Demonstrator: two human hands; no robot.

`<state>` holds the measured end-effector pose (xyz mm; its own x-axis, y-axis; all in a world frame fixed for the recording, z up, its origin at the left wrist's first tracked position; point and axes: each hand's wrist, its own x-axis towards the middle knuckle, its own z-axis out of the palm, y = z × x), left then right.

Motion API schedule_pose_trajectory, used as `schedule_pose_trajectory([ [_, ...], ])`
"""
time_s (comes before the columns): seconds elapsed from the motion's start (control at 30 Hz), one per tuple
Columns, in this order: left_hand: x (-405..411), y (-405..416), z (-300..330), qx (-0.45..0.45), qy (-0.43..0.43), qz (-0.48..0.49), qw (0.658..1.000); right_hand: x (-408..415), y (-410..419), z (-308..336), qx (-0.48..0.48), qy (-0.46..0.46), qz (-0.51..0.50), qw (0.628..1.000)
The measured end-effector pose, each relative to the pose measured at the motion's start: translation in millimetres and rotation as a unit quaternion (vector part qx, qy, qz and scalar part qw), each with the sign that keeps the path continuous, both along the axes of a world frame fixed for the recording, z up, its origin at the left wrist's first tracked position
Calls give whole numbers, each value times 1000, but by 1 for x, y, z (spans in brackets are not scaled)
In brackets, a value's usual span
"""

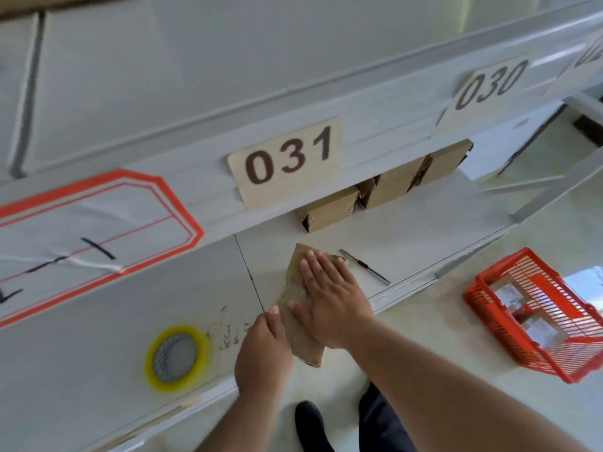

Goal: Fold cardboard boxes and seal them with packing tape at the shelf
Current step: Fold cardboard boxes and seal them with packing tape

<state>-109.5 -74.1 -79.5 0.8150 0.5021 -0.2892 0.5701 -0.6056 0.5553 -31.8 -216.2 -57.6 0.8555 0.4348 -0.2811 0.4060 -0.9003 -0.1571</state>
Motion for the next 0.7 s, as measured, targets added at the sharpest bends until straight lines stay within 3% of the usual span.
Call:
schedule_pose_trajectory([
  [0.23, 4, 1, 5, -7, 20, -11, 1000, 39, 8, -1, -2, 25, -90, 996],
  [0.4, 3, -3, 12, -20, 31, -12, 999, 31, 6, -1, 5, 24, -80, 996],
  [0.5, 2, -3, 14, -11, 72, -4, 997, 33, -2, 4, 64, 26, -104, 992],
  [0.63, 0, -4, 17, -89, 61, 34, 994, 49, -11, 27, 145, 96, -204, 963],
  [0.7, 1, -4, 21, -137, 28, 64, 988, 48, -12, 43, 172, 42, -174, 969],
])
